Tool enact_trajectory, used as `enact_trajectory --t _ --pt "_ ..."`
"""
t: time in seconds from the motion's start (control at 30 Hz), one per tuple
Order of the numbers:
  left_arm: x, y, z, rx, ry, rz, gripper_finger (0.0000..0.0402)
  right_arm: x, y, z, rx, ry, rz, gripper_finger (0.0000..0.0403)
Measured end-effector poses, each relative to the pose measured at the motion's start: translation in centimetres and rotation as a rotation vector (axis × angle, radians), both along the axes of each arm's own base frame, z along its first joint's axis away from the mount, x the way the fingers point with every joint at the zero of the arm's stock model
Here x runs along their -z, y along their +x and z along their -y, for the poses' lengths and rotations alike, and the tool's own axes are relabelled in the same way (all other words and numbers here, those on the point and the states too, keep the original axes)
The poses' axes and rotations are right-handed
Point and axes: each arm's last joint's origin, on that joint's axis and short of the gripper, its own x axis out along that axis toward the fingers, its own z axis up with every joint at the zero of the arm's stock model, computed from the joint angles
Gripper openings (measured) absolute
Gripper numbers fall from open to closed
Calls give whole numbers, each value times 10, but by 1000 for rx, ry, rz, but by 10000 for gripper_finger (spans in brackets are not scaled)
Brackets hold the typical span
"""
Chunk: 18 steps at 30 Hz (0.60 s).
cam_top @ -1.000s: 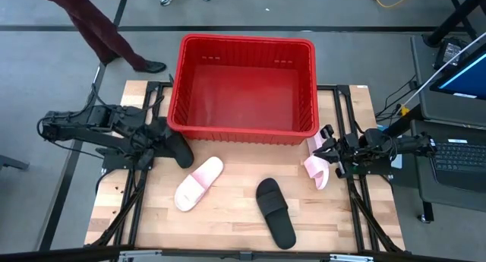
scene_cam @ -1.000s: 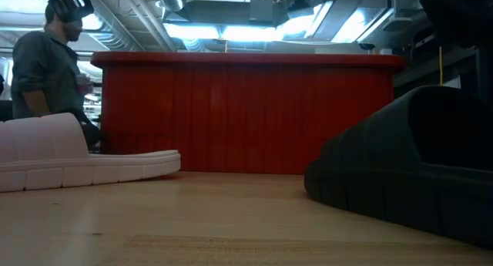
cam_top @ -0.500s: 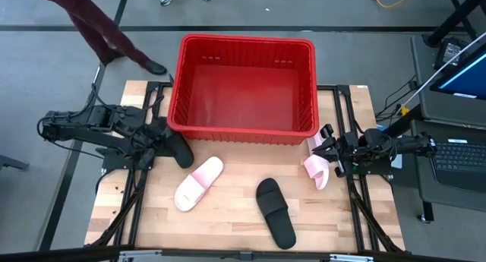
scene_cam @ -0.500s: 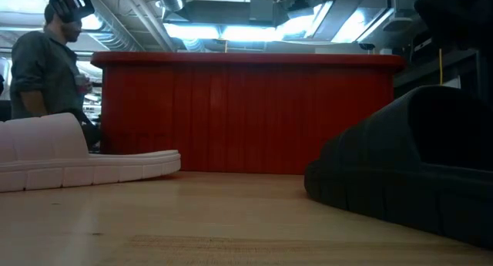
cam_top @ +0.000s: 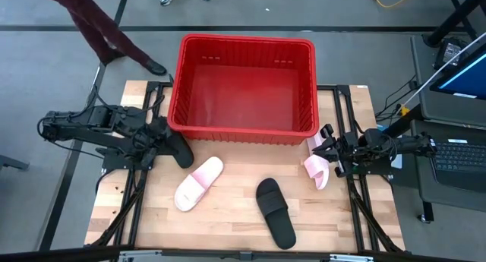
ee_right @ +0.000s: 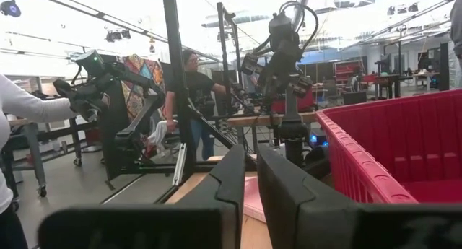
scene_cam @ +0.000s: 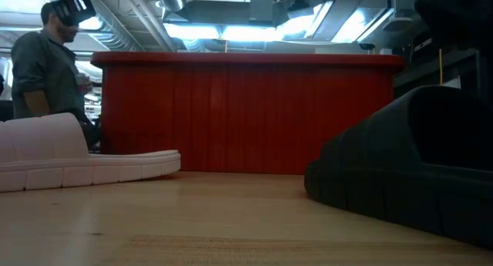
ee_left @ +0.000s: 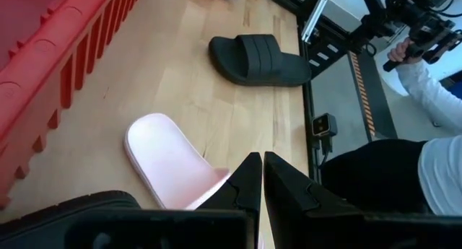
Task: Pick and place slides into bin
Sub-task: Put the top black slipper into the red bin
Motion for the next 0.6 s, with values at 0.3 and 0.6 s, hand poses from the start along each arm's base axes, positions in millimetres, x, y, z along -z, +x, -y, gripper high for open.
enact_trajectory --t 0.3,0.6 --pt "0 0 0 -9 6 3 12 0 0 0 1 -2 -2 42" --pt "-6 5 0 -63 -31 -13 2 1 0 0 1 -4 -8 42"
